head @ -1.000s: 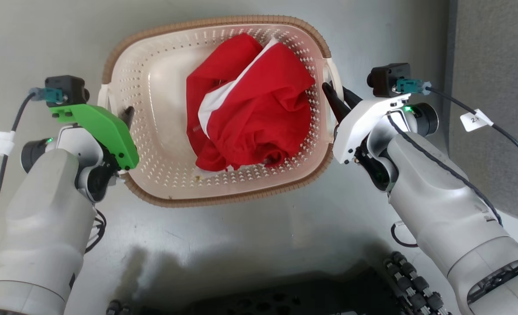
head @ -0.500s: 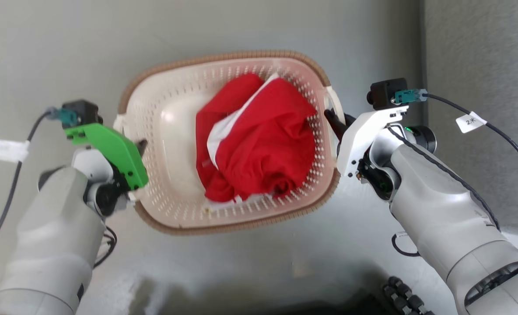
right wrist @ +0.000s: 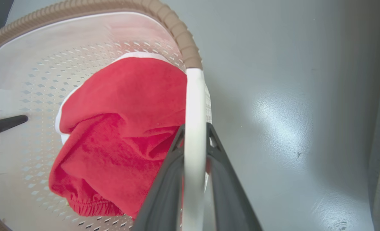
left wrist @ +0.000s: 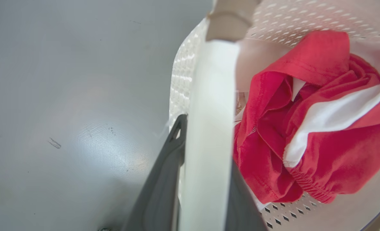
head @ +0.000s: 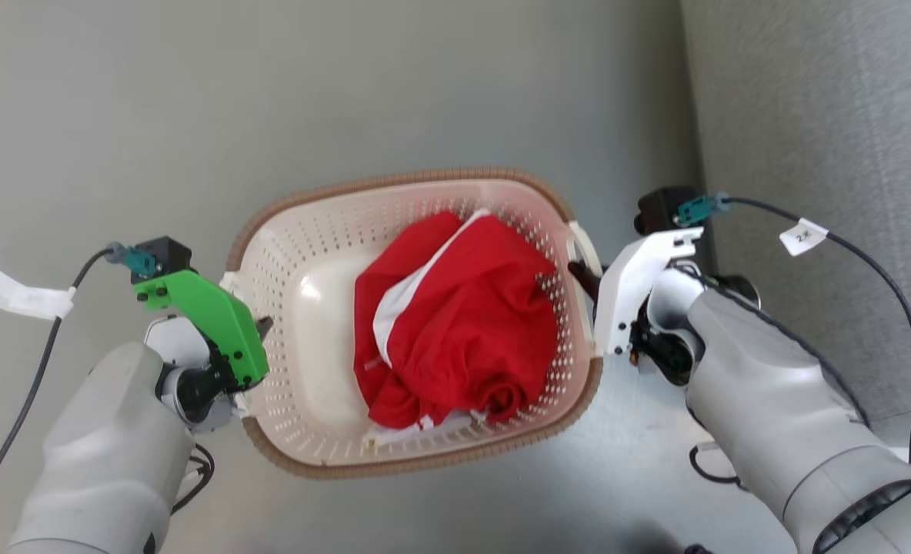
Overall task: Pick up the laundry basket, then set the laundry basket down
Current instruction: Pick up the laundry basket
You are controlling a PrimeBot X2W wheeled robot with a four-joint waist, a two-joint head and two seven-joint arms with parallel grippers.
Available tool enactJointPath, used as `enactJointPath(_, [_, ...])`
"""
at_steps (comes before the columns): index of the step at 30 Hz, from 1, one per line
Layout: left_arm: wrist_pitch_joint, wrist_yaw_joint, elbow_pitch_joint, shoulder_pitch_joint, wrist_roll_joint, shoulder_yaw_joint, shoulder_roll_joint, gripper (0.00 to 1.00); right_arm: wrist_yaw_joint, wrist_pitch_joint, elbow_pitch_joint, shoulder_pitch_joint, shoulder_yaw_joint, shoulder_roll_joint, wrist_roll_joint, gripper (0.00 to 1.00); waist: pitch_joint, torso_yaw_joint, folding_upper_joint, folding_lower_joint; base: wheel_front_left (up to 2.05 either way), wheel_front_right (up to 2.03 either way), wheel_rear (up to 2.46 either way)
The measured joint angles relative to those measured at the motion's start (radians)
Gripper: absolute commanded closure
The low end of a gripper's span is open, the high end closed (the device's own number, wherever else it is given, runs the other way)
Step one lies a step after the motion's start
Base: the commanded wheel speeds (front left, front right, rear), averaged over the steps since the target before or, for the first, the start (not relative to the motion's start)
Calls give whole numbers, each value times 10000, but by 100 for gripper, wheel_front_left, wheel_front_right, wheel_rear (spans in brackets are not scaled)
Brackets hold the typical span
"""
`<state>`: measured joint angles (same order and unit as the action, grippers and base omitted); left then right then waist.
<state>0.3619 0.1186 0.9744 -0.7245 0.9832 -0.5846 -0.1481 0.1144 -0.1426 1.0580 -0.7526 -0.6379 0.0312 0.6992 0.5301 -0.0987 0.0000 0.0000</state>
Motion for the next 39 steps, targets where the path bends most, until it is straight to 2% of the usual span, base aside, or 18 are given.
enactJointPath(15, [644,0,253,446,610,-215,58,100,90,-1233,466,286,-127,-35,719,100,-1704,-88,0,0,0,0,0])
enactJointPath(39, [1511,0,928,1559,1233,-430,330,100,173,-2391,991,1231,-186,-111,1542,100,-4312,-199,0,-1,0,0,0])
